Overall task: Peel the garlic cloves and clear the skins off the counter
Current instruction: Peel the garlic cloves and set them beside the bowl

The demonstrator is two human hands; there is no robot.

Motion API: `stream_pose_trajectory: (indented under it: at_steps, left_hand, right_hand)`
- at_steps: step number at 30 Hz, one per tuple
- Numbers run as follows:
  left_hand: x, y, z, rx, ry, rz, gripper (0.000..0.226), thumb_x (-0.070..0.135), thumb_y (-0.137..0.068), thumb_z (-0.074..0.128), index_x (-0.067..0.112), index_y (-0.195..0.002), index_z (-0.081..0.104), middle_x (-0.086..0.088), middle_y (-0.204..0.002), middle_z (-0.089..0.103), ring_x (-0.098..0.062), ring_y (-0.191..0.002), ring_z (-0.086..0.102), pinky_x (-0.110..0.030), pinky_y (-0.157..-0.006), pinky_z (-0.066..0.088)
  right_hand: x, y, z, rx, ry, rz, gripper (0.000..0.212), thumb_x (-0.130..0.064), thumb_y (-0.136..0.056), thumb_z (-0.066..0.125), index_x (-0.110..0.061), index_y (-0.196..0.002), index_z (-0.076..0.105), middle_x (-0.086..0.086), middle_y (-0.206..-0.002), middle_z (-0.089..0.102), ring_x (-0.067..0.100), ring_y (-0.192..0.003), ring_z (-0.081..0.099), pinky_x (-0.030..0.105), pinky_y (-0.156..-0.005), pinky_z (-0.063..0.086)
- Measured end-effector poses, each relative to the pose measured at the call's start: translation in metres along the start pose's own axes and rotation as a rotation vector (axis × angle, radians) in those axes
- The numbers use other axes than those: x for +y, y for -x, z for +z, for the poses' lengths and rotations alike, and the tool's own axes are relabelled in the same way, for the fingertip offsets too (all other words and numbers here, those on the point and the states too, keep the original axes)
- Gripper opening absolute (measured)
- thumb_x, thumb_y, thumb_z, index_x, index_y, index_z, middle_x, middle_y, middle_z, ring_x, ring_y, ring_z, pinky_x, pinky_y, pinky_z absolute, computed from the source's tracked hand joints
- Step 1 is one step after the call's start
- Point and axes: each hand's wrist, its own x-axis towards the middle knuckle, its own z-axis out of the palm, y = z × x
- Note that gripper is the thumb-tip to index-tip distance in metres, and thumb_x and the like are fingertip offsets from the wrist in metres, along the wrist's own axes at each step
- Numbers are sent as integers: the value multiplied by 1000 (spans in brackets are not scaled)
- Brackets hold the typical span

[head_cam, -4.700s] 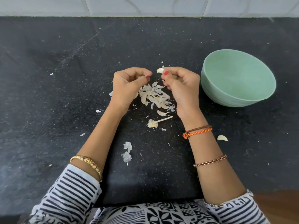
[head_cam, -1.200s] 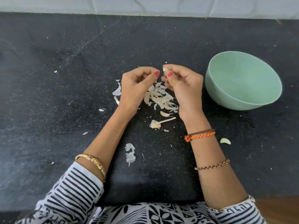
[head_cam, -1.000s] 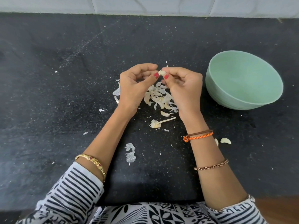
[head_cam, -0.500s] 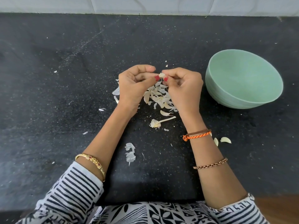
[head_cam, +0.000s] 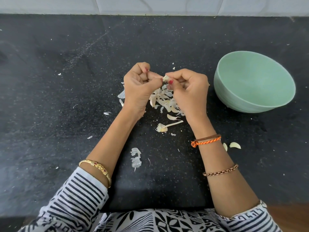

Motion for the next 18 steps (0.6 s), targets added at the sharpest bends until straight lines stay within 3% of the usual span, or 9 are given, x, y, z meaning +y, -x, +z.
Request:
stream_pose_trajectory:
  at_steps: [4,8,10,14,18]
  left_hand:
    - [1,0,2,-1,1,31,32,-9,-67,56,12,-81,38,3,-57,67,-7,-51,60,-21,-62,49]
    - [-1,-3,-4,91,-45,12,25,-4,-66,57,13,-79,45,8,-53,61,-2,-49,51,-16,-57,43]
    - [-1,-6,-8,117,-95,9,13,1,-68,52,13,-72,52,11,-55,56,0,-52,46,-13,-56,39]
    - [-3,-1,-2,45,-242,-5,19,9,-74,51,16,-60,62,14,-55,57,2,-53,44,-12,-55,36]
    - [-7,2,0,-36,-233,70,11,3,-80,64,14,-82,62,15,-65,64,3,-65,57,-15,-69,46]
  right_hand:
    - [-11,0,-2,-37,-284,219,21,5,-84,61,-14,-79,68,-5,-71,66,1,-60,62,13,-61,48]
    - [-14,-4,-6,67,-544,370,21,6,-87,56,-10,-82,67,-5,-61,63,1,-57,59,16,-64,49]
    - [-13,-5,-8,89,-531,368,19,5,-87,56,-10,-85,67,-4,-64,63,2,-59,58,17,-65,48]
    - [-10,-3,-7,-7,-401,396,19,3,-88,56,-13,-88,67,-1,-72,64,3,-67,60,17,-66,49]
    - [-11,-2,-7,-26,-320,370,15,1,-86,60,-12,-90,66,2,-82,67,4,-75,64,13,-67,50]
